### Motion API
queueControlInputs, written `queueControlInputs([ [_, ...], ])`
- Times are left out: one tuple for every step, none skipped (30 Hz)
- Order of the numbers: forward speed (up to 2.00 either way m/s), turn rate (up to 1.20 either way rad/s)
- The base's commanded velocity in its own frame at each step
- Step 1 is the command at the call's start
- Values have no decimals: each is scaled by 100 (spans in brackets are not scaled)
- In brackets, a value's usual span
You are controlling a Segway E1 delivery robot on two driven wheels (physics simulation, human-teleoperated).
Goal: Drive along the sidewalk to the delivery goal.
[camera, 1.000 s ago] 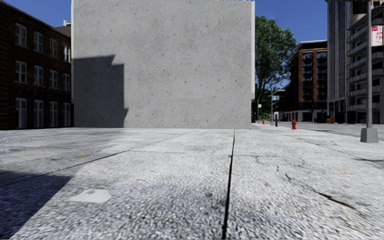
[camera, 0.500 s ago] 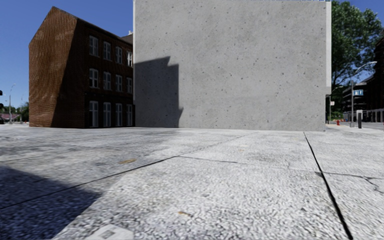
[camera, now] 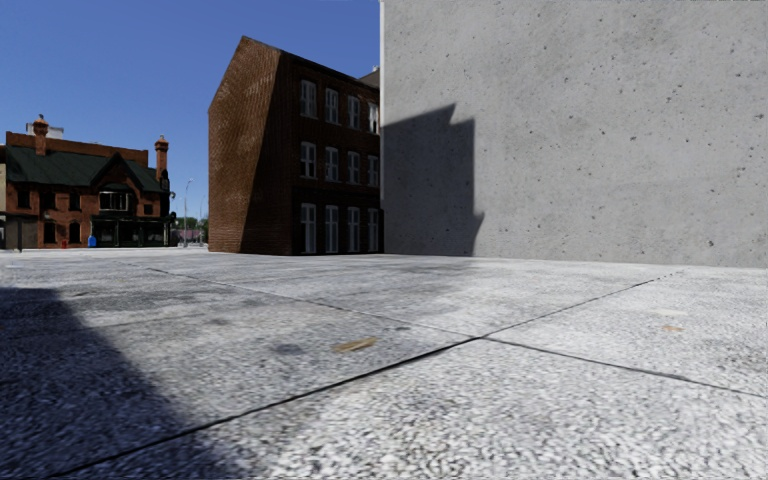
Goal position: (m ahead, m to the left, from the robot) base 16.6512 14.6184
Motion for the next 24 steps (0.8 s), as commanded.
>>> queueControlInputs([
  [200, 68],
  [200, 68],
  [200, 68],
  [200, 68],
  [200, 68],
  [200, 68],
  [200, 68],
  [200, 68],
  [200, 68],
  [200, 68],
  [200, 68],
  [200, 68],
  [200, 68],
  [200, 68],
  [200, 68],
  [200, 67],
  [200, 66],
  [200, 66],
  [200, 66],
  [200, 65],
  [200, 64],
  [200, 64],
  [200, 62],
  [200, 61],
])
